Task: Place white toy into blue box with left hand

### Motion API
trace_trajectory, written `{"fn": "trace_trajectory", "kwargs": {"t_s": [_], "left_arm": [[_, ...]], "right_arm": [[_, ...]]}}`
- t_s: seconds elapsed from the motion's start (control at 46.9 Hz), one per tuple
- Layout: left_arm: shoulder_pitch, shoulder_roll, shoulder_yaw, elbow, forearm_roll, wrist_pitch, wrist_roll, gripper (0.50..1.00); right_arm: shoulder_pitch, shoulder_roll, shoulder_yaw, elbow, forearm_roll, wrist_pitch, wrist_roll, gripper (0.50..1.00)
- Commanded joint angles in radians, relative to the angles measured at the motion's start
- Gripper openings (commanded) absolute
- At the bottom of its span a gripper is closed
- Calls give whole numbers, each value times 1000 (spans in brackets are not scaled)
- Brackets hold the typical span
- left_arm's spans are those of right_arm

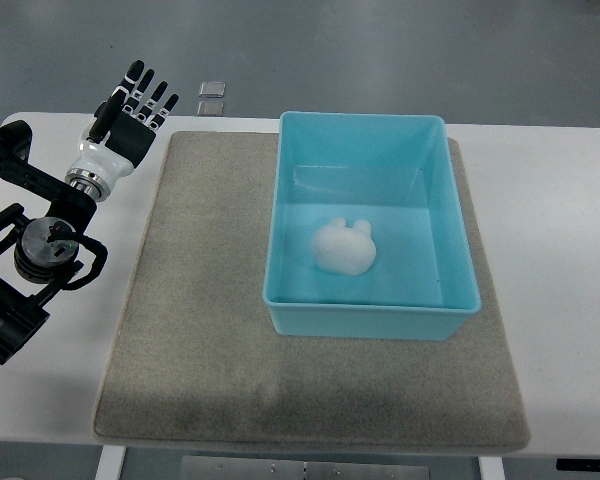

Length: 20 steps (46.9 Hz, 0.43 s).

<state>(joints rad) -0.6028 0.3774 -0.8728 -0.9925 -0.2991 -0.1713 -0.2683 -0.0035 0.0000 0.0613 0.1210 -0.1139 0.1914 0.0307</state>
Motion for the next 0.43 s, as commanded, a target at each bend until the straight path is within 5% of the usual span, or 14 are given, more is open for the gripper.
{"fn": "trace_trajectory", "kwargs": {"t_s": [0.0, 0.405], "left_arm": [[0, -2, 0, 0, 0, -1, 0, 994], [-3, 0, 0, 2, 0, 4, 0, 994]], "right_arm": [[0, 0, 0, 0, 0, 0, 0, 936], [-1, 0, -5, 0, -6, -1, 0, 936]]}}
